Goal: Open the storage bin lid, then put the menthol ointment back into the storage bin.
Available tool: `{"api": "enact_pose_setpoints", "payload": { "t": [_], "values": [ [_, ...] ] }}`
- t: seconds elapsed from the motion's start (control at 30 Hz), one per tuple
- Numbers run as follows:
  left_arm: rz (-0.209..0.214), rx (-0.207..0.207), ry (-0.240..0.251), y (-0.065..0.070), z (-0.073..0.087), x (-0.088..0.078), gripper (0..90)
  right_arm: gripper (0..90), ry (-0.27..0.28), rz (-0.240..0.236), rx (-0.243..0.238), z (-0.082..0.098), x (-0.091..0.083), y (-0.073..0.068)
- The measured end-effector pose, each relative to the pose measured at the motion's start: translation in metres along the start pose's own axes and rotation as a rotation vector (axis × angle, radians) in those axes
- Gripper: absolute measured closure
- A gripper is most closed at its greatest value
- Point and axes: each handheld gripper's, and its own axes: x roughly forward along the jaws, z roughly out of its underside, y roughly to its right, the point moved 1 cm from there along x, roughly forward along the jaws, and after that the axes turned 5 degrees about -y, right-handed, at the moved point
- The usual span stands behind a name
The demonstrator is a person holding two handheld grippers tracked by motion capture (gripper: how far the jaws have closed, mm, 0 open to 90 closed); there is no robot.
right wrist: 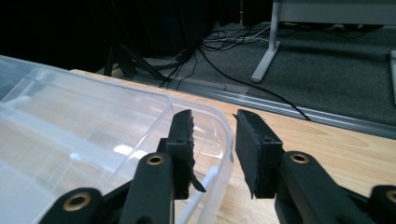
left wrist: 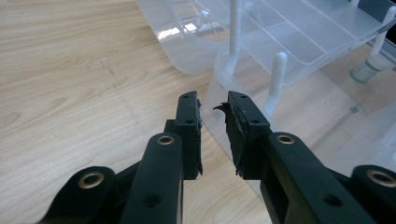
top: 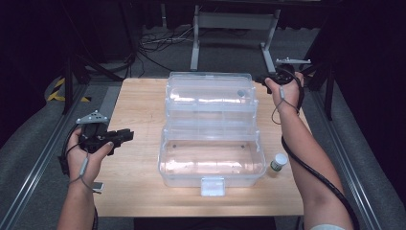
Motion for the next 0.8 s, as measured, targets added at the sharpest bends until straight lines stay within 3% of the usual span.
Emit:
{"api": "enact_pose_setpoints", "payload": {
  "t": [0.23, 0.8],
  "values": [
    [0.020, 0.019, -0.004, -0.002, -0.011, 0.011, 65.0, 61.2, 0.022, -0.024, -0.016, 0.006, -0.028, -0.002],
    [0.041, 0.039, -0.006, 0.001, -0.022, 0.022, 59.3, 56.1, 0.046, -0.072, -0.083, 0.030, -0.101, -0.002]
  ]
}}
